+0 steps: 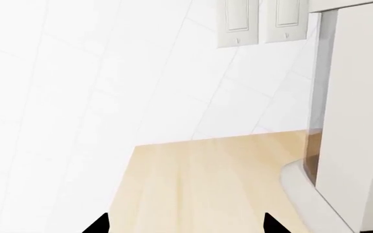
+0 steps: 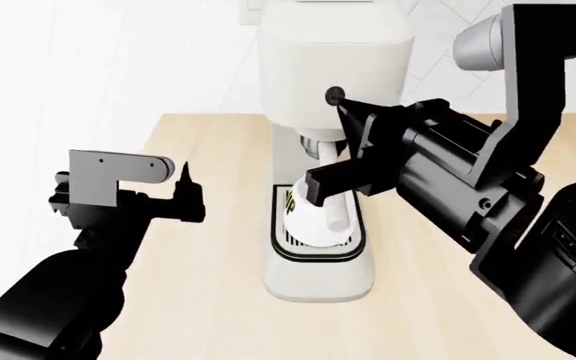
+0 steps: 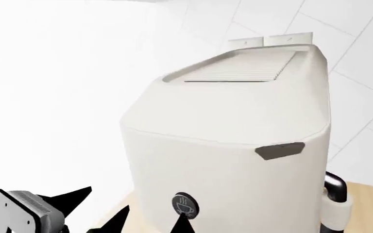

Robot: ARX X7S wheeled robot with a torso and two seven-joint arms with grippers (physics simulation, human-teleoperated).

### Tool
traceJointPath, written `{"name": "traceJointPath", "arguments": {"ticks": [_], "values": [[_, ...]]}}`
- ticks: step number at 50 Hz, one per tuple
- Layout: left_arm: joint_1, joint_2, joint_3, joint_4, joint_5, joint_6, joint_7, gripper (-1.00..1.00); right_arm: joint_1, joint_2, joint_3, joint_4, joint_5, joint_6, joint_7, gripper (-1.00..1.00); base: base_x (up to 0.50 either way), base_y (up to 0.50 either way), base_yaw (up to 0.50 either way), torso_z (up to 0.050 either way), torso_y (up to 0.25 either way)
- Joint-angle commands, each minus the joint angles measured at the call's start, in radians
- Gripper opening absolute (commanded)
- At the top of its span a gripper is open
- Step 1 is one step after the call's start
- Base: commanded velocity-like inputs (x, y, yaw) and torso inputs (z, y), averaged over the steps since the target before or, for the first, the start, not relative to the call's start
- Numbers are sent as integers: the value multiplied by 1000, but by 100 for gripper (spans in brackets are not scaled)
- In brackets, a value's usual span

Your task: Press the button on the coffee machine to serve coffee.

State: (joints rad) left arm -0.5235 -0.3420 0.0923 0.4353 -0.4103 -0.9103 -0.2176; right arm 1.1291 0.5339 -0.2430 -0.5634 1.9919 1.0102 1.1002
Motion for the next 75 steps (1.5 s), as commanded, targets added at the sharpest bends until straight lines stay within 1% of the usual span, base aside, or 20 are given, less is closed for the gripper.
{"name": "traceJointPath", "arguments": {"ticks": [1, 6, 15, 18, 19, 41, 54, 61, 69, 75], "values": [[5, 2, 6, -7, 1, 10, -4, 100, 18, -7, -24, 35, -12, 9, -16, -100, 0, 0, 0, 0, 0], [6, -7, -2, -8, -6, 11, 3, 100, 12, -7, -25, 39, -29, 9, -25, -100, 0, 0, 0, 0, 0], [1, -10, -1, -7, -7, 9, -1, 100, -6, -22, -34, 73, -99, 24, -90, -100, 1, 0, 0, 0, 0], [10, -19, -11, -7, -13, 13, 6, 100, -9, -26, -40, 74, -96, 23, -91, -100, 5, 4, 6, 0, 0], [6, -8, 0, -10, -7, 13, -3, 100, -9, -26, -41, 74, -95, 22, -90, -100, 17, 4, 7, 0, 0], [9, -6, 8, -29, -8, 31, -6, 100, -5, -33, -58, 85, -96, 14, -100, -100, 9, 6, 10, 0, 0], [9, -9, 13, -32, -11, 35, -5, 100, 8, 5, -60, -22, 36, -31, 28, -100, 5, 3, 6, 0, 0], [8, -15, 8, -30, -17, 34, -2, 100, 16, 27, -52, -63, 80, -56, 70, -100, 0, 0, 0, 0, 0], [10, -15, 13, -33, -17, 38, -3, 100, 3, 74, -23, -125, 136, -95, 121, -100, 0, 0, 0, 0, 0], [6, -12, 17, -33, -18, 36, -8, 100, -10, 111, 9, -151, 143, -108, 132, -100, 0, 0, 0, 0, 0]]}}
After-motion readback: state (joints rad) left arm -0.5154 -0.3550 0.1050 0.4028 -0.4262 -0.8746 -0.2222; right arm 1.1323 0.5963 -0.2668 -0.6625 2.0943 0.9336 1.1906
